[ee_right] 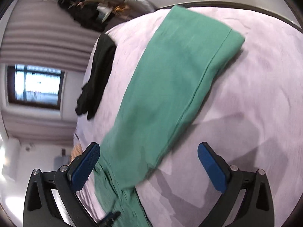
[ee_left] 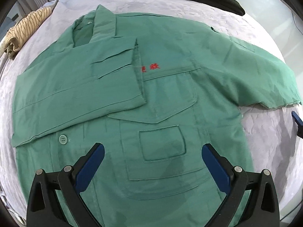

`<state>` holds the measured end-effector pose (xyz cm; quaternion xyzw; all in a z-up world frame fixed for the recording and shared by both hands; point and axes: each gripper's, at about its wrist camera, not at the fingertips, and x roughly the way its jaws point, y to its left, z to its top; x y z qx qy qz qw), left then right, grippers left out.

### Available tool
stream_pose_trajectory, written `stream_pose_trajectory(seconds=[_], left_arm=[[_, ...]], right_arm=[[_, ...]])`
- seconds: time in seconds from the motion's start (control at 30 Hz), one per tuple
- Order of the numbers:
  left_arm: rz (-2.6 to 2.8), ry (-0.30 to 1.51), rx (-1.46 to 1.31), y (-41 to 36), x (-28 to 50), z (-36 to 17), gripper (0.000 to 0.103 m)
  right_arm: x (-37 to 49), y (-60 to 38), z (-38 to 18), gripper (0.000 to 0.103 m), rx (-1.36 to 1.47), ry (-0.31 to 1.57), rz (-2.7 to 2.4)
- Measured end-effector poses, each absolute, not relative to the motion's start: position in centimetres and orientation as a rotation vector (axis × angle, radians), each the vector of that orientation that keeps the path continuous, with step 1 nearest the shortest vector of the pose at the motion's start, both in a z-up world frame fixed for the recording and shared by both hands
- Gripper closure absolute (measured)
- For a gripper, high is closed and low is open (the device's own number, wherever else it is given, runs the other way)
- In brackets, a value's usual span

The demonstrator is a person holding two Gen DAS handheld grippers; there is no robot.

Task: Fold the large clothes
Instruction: 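Grasp the sleeve with the right tool and fold it across the jacket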

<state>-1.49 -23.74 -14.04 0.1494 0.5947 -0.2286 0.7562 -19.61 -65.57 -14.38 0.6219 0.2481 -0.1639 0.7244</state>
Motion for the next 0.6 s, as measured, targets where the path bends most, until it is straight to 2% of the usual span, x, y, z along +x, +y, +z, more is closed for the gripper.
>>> stream_pose_trajectory(seconds=[0.13, 0.17, 0.23, 0.3, 0.33, 0.43, 0.6], left_arm=[[-0.498, 1.286, 0.335, -24.3, -1.2, -14.1, 0.000], [-0.503, 1.284, 0.335, -24.4, -1.5, -14.0, 0.000], [-0.513, 1.275, 0.335, -24.6, -2.0, -13.7, 0.000], [-0.528, 1.268, 0.334, -24.7, -3.4, -13.1, 0.000], [-0.534, 1.270, 0.333, -24.6, -3.4, -13.1, 0.000], [-0.547, 1.277, 0.312, -24.0, -3.5, -12.8, 0.000], [-0.501, 1.243, 0.311, -21.9, -2.1, -12.3, 0.000]], right_arm=[[-19.1, -67.4, -15.3, 0.000, 1.436, 0.490, -0.372], [-19.1, -67.9, -15.5, 0.004, 1.458, 0.472, -0.385], [-18.8, -68.3, -15.9, 0.027, 1.498, 0.450, -0.391], [-18.6, -68.7, -16.8, 0.092, 1.555, 0.470, -0.415], [-19.0, -69.2, -17.3, 0.097, 1.585, 0.465, -0.418], [-18.6, -69.3, -17.5, 0.097, 1.621, 0.403, -0.392], [-15.9, -68.2, -13.4, 0.098, 1.498, 0.369, -0.278]])
